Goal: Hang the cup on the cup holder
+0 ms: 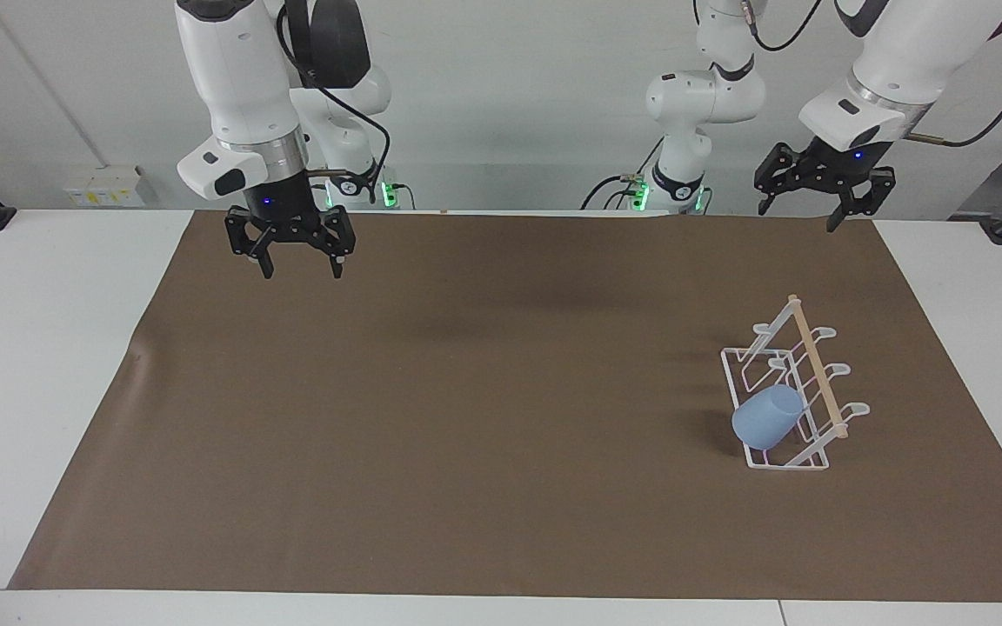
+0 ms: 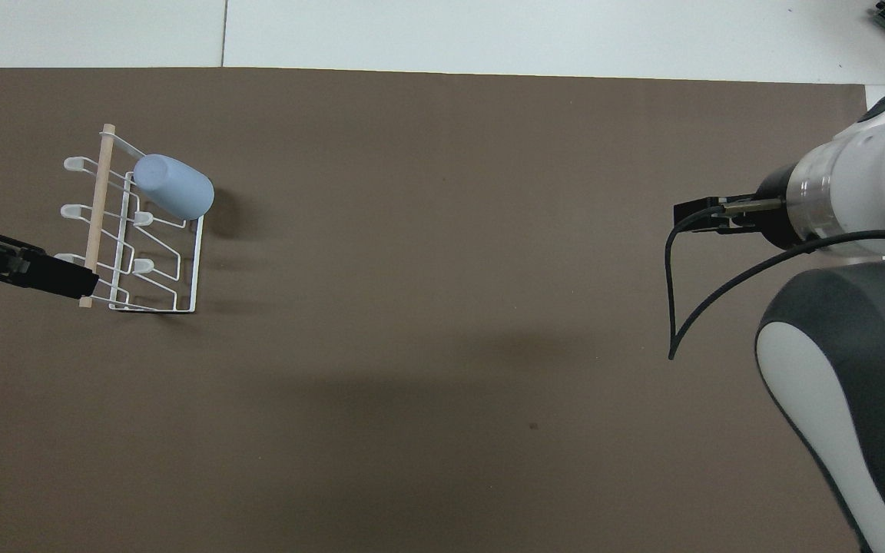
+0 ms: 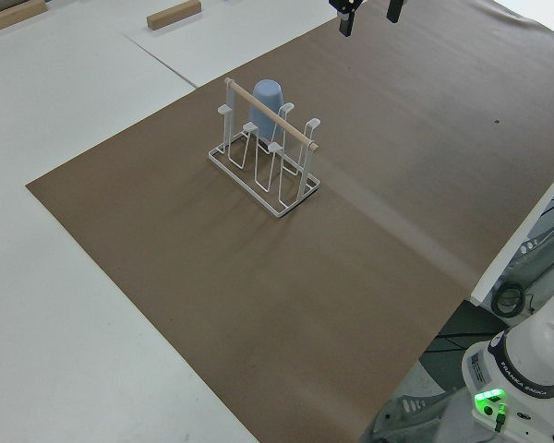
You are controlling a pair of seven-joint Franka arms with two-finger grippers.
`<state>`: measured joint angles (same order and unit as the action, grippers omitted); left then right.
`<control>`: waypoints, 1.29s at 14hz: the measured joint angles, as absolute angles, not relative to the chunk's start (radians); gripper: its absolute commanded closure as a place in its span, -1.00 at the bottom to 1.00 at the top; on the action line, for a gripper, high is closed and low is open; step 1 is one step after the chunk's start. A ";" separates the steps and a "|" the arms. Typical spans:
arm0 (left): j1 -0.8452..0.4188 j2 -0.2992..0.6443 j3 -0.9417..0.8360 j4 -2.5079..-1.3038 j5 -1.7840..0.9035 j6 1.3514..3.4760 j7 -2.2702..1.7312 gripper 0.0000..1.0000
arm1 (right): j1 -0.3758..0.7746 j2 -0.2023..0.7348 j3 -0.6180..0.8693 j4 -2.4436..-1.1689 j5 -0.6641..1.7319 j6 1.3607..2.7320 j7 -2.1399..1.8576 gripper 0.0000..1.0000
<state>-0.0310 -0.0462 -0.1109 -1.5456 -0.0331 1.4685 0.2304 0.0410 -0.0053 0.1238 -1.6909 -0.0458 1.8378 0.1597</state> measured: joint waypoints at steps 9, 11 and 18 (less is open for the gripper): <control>0.001 -0.046 -0.105 -1.555 -0.031 1.450 0.227 -1.00 | 0.045 -0.022 0.127 -1.691 -0.046 1.669 0.160 -1.00; 0.007 -0.045 -0.106 -1.559 -0.031 1.454 0.227 -1.00 | 0.046 -0.028 0.129 -1.691 -0.046 1.644 0.160 -1.00; -0.022 -0.035 -0.046 -1.557 -0.035 1.461 0.227 -1.00 | 0.037 -0.030 0.128 -1.692 -0.046 1.639 0.160 -1.00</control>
<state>-0.0218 -0.0350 -0.0458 -1.5574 -0.0353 1.4611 0.2274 0.0375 -0.0298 0.1280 -1.6917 -0.0458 1.6391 0.1597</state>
